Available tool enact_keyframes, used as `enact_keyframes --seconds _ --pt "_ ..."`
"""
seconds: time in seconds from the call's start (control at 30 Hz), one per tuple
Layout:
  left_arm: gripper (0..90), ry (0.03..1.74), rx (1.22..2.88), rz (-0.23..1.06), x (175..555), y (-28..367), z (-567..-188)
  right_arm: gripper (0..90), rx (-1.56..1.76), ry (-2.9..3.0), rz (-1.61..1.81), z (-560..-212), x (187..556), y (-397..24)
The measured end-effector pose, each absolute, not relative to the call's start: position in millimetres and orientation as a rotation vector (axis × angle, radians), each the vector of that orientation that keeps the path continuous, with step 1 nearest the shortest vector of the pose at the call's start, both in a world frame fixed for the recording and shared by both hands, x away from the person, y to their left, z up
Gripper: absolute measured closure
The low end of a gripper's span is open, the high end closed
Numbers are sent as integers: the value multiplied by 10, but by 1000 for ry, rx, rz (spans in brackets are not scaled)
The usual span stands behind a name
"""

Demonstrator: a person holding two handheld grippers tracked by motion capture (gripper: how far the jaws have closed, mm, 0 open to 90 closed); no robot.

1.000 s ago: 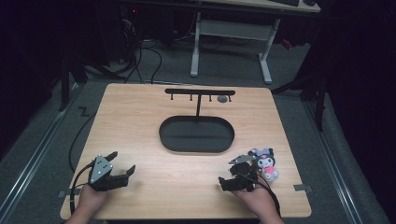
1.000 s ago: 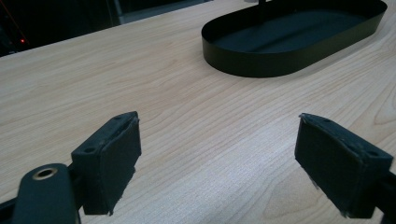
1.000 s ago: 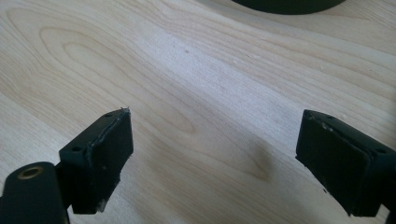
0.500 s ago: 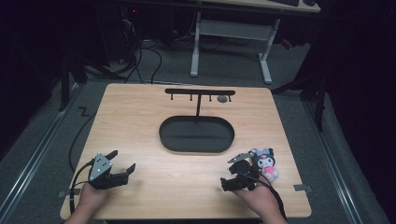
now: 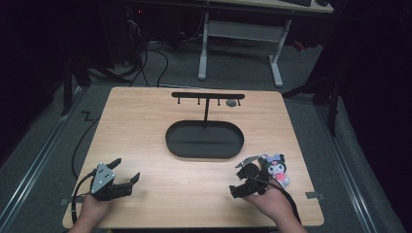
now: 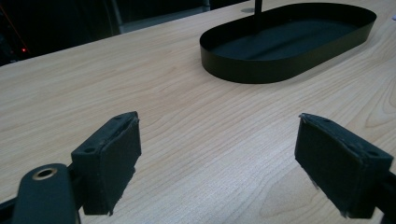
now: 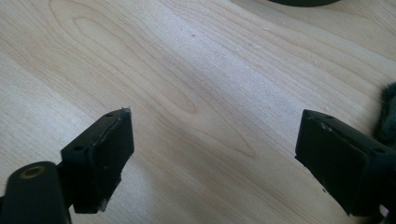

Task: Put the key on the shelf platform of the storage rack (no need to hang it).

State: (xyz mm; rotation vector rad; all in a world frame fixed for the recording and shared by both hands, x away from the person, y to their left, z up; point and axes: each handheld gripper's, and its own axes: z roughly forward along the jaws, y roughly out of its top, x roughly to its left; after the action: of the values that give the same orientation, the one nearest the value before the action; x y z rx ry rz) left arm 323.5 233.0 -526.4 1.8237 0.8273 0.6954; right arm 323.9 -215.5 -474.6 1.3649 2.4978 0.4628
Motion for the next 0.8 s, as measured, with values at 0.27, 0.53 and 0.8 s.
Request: enact_keyframes --seconds 0.27,0.53,0.8 --pt "154 820 1826 687 3237 2329 -5264 139 1355 2538 350 -4618 3228 -2221" --pt "154 817 1833 686 3240 2321 -5264 141 1389 2501 293 -4506 3190 -2409" --pt "154 816 1844 684 3251 2306 -5265 150 1446 2471 267 -4436 3170 -2625"
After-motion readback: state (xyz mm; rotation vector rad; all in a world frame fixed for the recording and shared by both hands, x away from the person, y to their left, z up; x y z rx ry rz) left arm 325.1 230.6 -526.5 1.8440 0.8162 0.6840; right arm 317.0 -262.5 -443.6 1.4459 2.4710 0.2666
